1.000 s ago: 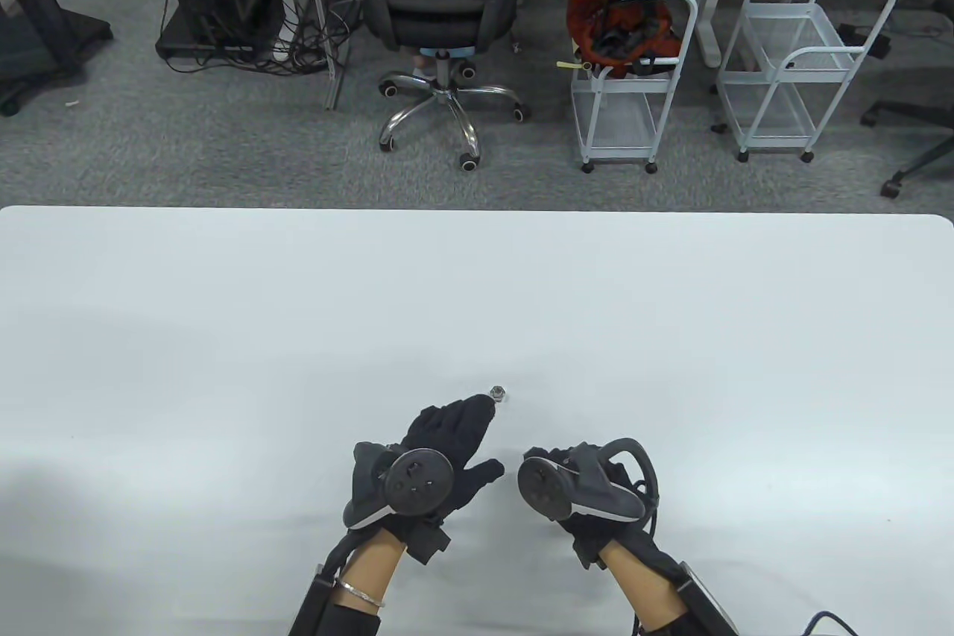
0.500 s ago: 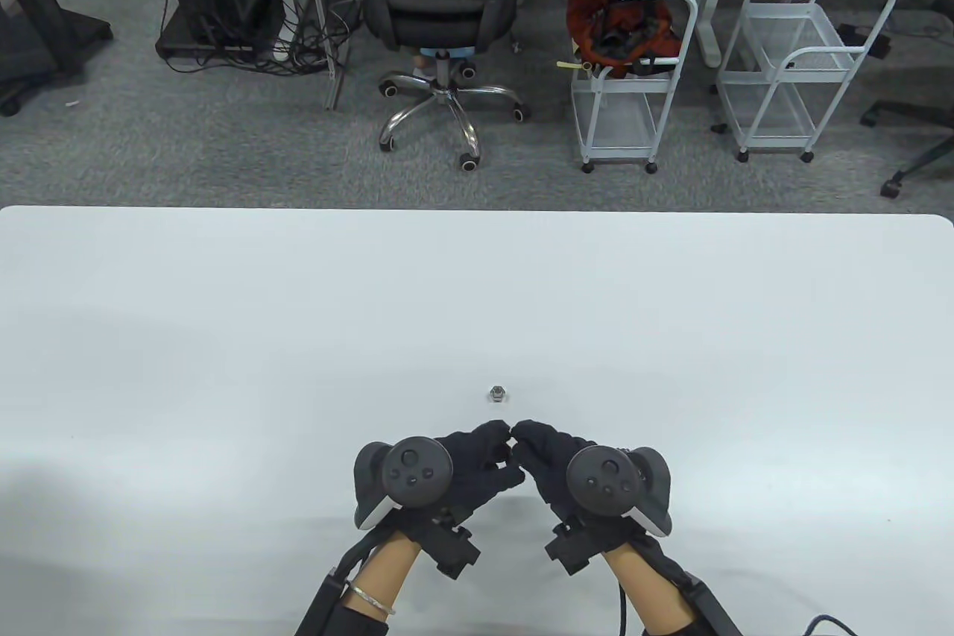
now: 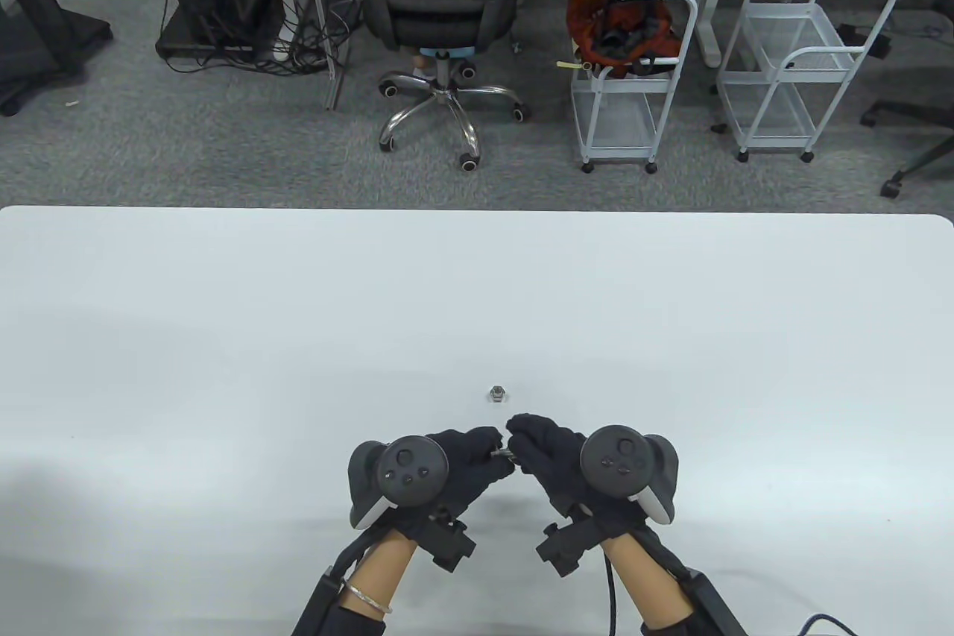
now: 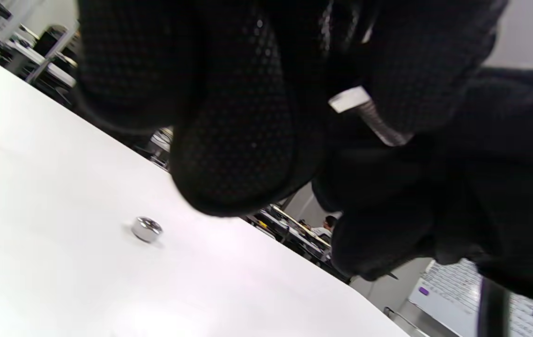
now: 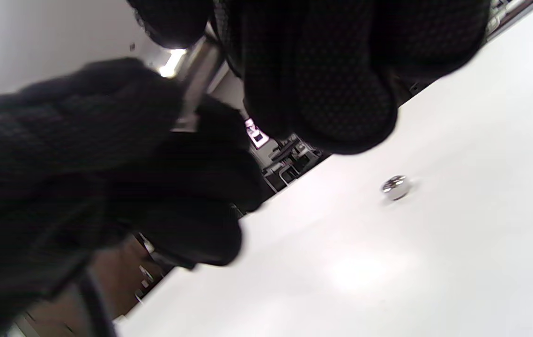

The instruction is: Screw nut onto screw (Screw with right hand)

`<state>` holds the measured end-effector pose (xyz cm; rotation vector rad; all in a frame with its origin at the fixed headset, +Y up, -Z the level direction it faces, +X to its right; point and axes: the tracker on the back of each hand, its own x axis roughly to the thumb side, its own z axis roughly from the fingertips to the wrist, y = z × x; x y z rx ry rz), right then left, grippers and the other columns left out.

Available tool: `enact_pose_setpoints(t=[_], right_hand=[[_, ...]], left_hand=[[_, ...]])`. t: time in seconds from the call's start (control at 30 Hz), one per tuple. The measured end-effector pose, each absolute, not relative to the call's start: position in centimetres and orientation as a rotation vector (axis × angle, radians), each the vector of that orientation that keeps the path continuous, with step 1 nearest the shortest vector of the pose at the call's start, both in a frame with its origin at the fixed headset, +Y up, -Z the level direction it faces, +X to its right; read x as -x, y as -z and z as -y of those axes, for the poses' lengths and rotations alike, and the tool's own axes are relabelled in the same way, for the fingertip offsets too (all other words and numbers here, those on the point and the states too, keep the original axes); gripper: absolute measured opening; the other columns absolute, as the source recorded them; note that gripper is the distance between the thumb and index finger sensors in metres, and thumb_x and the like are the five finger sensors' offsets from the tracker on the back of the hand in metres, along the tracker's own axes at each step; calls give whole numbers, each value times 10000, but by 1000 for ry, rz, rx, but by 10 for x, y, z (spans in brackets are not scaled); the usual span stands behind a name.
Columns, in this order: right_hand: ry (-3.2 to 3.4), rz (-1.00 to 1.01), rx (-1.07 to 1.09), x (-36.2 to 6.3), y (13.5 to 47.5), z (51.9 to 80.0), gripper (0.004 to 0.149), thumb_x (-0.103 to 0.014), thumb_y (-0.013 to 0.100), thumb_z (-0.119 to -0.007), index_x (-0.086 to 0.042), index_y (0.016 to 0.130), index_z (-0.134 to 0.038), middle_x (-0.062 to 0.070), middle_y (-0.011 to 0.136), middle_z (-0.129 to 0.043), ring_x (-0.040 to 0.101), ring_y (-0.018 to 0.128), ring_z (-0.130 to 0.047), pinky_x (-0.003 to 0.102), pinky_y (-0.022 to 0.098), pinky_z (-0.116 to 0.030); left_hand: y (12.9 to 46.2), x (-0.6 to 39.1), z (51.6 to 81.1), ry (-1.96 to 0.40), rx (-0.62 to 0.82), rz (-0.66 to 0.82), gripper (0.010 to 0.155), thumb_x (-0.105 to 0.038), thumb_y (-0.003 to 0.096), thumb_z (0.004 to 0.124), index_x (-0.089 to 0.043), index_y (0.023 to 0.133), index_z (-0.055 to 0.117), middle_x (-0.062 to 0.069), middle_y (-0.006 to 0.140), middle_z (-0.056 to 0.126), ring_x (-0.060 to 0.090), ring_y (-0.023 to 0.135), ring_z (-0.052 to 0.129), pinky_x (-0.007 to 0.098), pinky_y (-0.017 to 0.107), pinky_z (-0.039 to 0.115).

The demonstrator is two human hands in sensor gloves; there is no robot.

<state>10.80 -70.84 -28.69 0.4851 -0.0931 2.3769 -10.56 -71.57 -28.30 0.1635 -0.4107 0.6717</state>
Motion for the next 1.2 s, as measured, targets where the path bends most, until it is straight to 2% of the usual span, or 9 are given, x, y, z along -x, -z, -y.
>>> enact_pose_setpoints(t=[0.17,0.27,0.47,0.7,0.87,1.1,1.2], right_hand=[[-2615,68,-507,-95,309,701,538,-311,549,-724,17,975,-705,222,802,-901,388,647,-970,573,502,-725],[-2735,-38,-510,-82,328,703,577,-306,547,-732,15,1019,-644,252,882,-833,435,734,-911,605,545,-680],[-2922,-334,-516,-52,364,723,628,-288,546,-739,-14,1076,-547,277,1009,-696,502,881,-772,653,609,-590],[-3020,-481,-492,-31,388,749,630,-261,539,-752,-53,1089,-526,240,1055,-652,513,947,-692,671,642,-535],[-3069,-522,-486,-23,398,762,562,-242,531,-770,-107,1053,-614,213,1027,-673,489,928,-683,647,638,-551],[-3267,-232,-625,-9,401,766,450,-257,478,-827,-151,910,-758,157,857,-830,360,757,-887,577,594,-657],[-3287,-206,-609,-6,402,765,422,-262,468,-838,-154,873,-789,154,809,-862,335,698,-929,556,576,-687]], left_hand=[[287,121,716,-634,-170,346,501,-481,367,887,-129,715,964,-15,499,1161,76,316,1148,274,293,954],[290,129,718,-636,-156,317,497,-477,359,894,-135,712,967,-17,497,1161,76,315,1148,274,294,954],[292,137,721,-600,-133,298,492,-472,351,901,-147,713,970,-21,503,1164,77,326,1149,278,302,953],[295,139,726,-575,-77,302,492,-462,354,901,-150,728,966,-20,535,1160,98,364,1148,295,326,949],[297,142,727,-571,-54,302,493,-459,359,899,-148,737,961,-17,545,1158,100,374,1148,298,334,948],[298,144,728,-593,-41,294,494,-458,359,898,-145,736,960,-16,543,1159,103,374,1148,299,334,947],[299,144,728,-594,-41,296,492,-459,362,896,-147,737,959,-18,547,1157,102,375,1148,298,335,947]])
